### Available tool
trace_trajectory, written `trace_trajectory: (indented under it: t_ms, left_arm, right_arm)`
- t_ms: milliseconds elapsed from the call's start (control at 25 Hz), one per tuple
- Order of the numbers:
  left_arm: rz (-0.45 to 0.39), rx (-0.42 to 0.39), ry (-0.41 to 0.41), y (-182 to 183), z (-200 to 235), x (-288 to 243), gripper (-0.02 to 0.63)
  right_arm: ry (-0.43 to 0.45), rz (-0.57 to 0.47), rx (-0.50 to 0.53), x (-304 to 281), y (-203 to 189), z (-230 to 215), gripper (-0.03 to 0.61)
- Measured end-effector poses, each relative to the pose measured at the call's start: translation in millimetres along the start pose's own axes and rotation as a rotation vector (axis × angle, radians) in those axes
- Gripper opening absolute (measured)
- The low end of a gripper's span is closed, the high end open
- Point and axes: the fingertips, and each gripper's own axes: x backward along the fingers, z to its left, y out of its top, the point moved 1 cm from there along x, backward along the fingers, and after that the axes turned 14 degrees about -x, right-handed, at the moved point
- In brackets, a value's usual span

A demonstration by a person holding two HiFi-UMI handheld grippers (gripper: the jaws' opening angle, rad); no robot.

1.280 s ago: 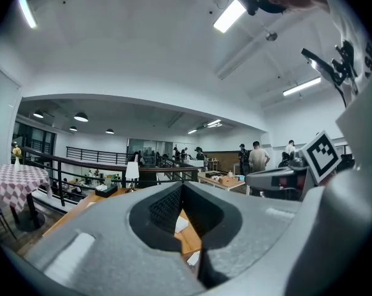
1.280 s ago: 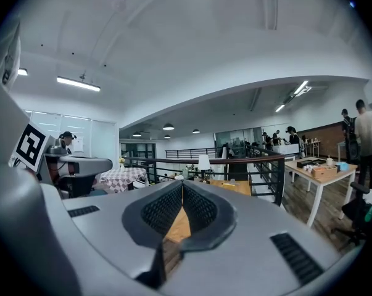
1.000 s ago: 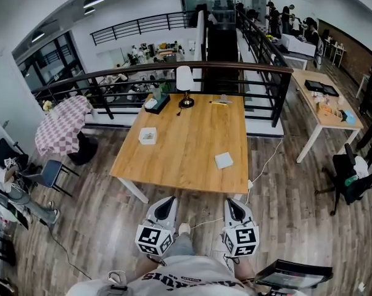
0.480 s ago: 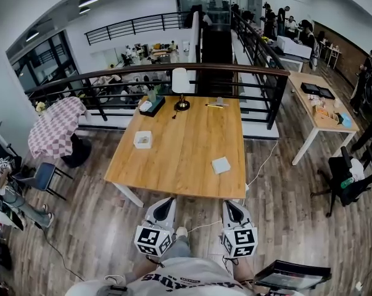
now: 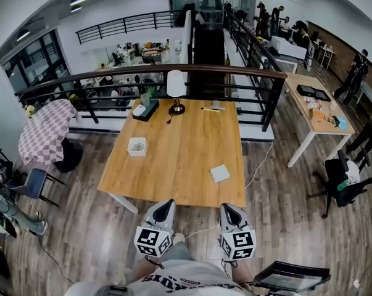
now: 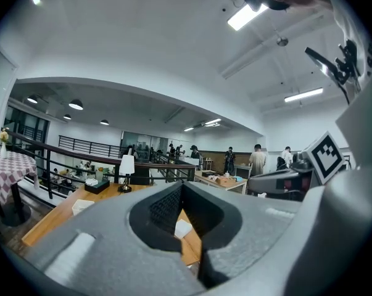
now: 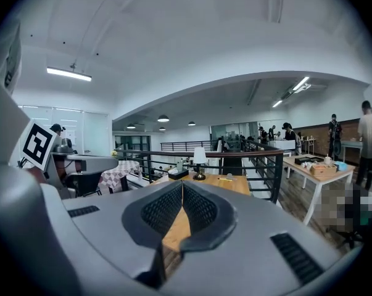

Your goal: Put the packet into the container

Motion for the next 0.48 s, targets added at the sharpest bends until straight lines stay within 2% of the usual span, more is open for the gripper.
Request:
trace_trajectory:
  t_ms: [480]
  left_arm:
    - [-0.049, 0.029, -0.073, -1.8, 78.1, -78.0, 0.003]
  right_arm:
    - [-0.063, 0.012, 0.041, -97.3, 32.2, -0.4, 0.008]
